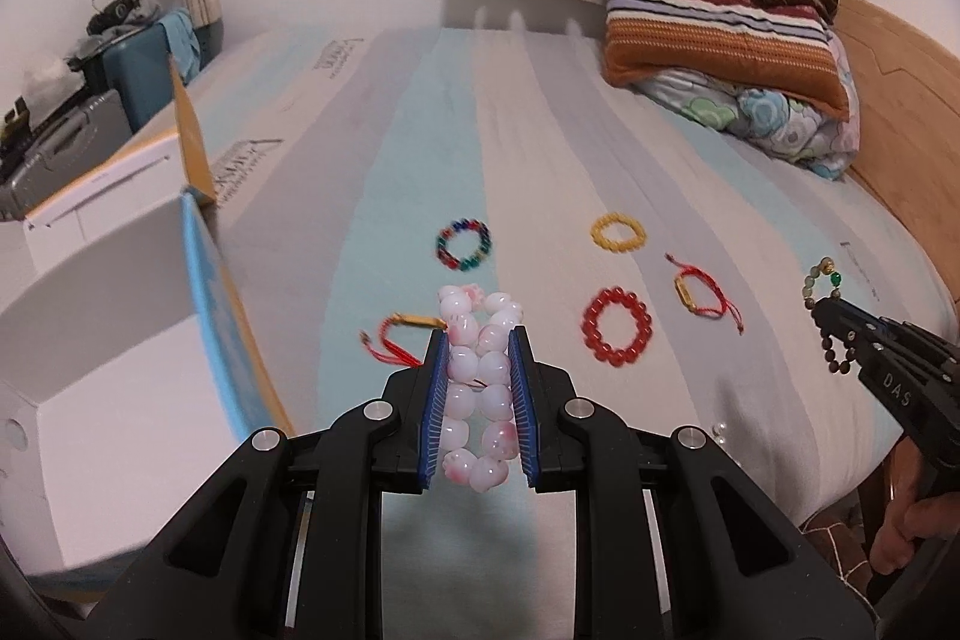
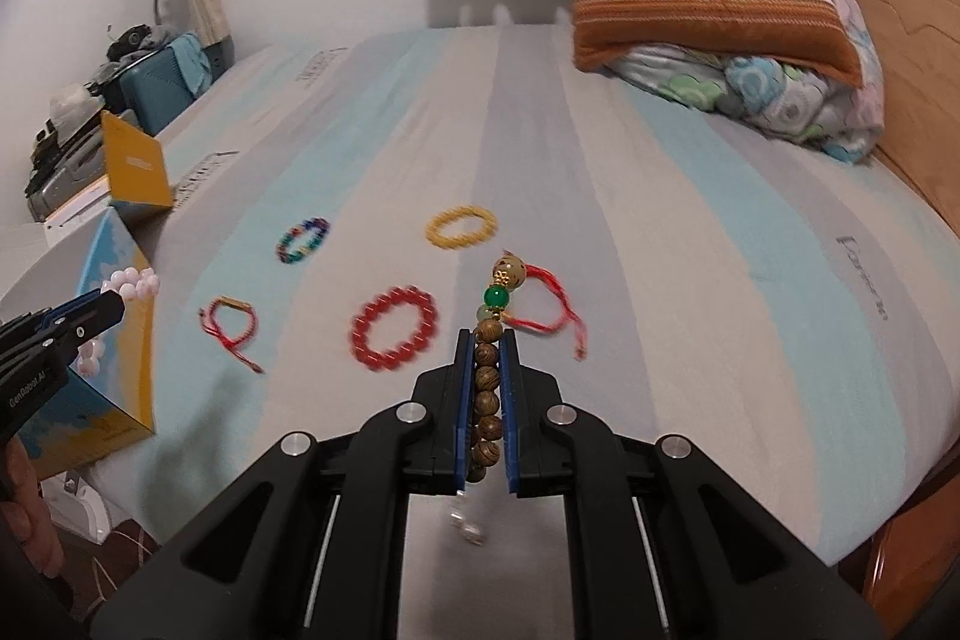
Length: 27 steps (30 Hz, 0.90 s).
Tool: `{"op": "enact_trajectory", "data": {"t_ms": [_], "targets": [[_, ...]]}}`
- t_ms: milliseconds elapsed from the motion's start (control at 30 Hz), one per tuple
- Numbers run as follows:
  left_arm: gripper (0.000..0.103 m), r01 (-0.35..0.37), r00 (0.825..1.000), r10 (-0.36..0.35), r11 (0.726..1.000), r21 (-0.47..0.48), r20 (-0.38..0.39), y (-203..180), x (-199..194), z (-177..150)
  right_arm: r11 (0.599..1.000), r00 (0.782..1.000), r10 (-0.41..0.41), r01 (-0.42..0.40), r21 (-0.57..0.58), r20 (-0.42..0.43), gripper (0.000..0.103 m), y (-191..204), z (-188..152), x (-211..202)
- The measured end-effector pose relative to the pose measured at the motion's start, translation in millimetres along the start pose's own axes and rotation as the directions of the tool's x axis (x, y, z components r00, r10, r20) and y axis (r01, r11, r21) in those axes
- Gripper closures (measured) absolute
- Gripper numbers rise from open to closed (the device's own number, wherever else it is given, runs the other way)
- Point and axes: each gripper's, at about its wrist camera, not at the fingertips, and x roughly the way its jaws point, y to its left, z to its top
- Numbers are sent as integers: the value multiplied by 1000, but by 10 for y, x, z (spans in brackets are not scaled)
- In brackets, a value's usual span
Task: Organize jewelry
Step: 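Carry both held bracelets over the open white cardboard box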
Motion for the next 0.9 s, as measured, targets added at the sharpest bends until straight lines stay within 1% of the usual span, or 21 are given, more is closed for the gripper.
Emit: {"op": "enact_trajectory", "data": {"t_ms": [267, 533, 800, 900], "targets": [[83, -38, 999, 38, 999, -23, 34, 347, -240, 230, 997, 998, 58, -57, -49, 23, 95, 522, 249, -4], [83, -70, 995, 74, 996, -58, 69, 714, -483, 391, 987, 992, 113, -107, -122, 51, 95, 1153, 485, -91], [83, -131, 987, 139, 986, -103, 77, 1201, -718, 382, 966, 980, 193, -179, -185, 57, 95, 1844, 634, -117], [83, -159, 983, 170, 978, -132, 70, 1448, -794, 339, 955, 973, 225, -209, -209, 53, 95, 2129, 646, -122]]}}
